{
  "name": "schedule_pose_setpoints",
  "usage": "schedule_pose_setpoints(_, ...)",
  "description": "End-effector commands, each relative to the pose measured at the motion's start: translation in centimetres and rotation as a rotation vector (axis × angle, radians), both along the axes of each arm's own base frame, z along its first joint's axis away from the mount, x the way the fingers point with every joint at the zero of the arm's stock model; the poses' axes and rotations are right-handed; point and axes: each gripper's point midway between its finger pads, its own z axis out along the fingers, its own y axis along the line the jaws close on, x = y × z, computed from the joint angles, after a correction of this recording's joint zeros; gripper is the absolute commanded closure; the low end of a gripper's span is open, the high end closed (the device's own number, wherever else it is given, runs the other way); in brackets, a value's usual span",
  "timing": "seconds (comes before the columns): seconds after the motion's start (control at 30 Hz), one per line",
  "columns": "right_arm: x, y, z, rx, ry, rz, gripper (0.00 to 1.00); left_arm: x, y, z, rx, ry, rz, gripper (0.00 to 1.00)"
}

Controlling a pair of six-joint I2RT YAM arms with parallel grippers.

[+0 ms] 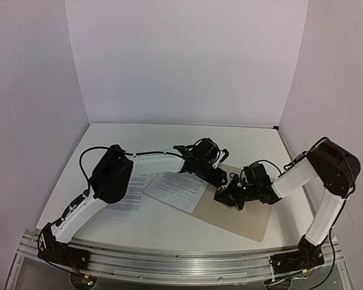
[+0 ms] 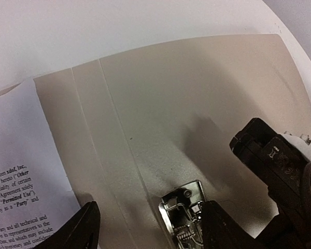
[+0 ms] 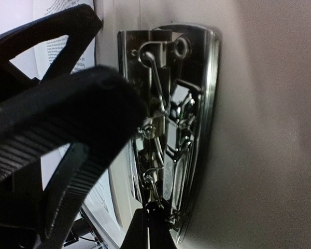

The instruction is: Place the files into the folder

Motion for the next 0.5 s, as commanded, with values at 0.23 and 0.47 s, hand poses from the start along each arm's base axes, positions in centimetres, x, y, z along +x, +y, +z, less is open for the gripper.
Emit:
schedule_pose_setpoints(0.23, -12.9, -9.8, -9.3, -0.448, 0.537, -0.055, 1.00, -0.9, 1.7, -4.2, 0.197, -0.089, -0.033, 0.47)
schedule_pose_setpoints(0.47, -11.9, -9.1, -8.8, -0.426, 0.512, -0.055, 1.00, -1.8, 1.4, -5.9, 0.236, -0.114, -0.055, 0.54)
